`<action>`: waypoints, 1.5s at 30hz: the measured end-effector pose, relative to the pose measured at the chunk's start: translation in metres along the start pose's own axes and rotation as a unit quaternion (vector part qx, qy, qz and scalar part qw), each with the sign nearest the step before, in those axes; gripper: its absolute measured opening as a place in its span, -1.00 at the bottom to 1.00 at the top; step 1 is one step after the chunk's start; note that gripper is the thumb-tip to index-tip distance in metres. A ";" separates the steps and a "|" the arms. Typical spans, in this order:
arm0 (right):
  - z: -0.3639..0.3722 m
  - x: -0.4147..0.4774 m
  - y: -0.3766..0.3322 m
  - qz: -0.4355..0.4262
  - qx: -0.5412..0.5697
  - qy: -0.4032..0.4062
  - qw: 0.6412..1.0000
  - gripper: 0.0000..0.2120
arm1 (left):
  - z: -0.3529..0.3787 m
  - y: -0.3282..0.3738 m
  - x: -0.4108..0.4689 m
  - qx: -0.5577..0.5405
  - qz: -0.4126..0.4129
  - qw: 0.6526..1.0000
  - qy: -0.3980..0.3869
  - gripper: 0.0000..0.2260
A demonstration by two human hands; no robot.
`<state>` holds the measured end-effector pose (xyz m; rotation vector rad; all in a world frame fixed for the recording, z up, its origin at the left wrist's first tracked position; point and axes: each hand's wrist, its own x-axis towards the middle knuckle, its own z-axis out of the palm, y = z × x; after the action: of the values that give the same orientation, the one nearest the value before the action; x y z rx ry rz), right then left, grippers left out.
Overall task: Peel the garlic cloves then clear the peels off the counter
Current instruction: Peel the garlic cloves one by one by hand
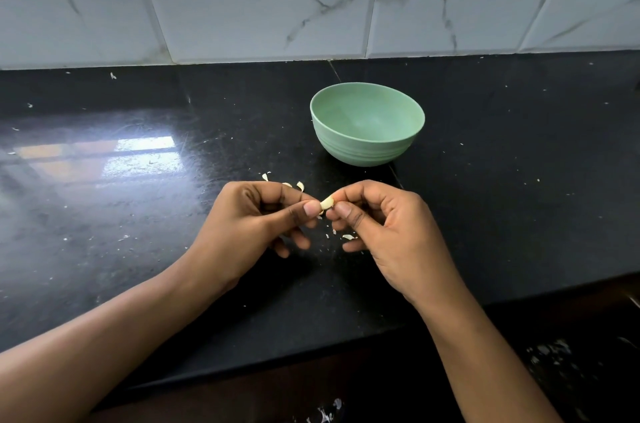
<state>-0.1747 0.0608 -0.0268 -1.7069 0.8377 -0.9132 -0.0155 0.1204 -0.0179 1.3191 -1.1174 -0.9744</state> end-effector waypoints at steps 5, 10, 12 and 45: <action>-0.003 0.000 0.000 -0.112 -0.080 0.032 0.990 -0.75 | 0.000 0.000 0.001 -0.001 -0.004 1.000 0.008 -0.92; 0.003 0.002 0.001 -0.230 -0.200 0.062 0.950 -0.87 | 0.000 0.000 0.000 0.016 0.004 1.000 0.004 -0.94; 0.001 0.002 0.001 -0.257 -0.240 0.063 0.934 -0.90 | 0.000 0.000 0.000 0.029 0.010 1.000 0.006 -0.94; -0.004 0.004 -0.009 0.082 0.120 -0.010 0.989 -0.94 | -0.002 -0.006 -0.004 0.172 0.137 0.973 0.069 -0.88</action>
<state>-0.1752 0.0581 -0.0170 -1.4164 0.8071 -0.8466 -0.0137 0.1250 -0.0243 1.4336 -1.3585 -0.4917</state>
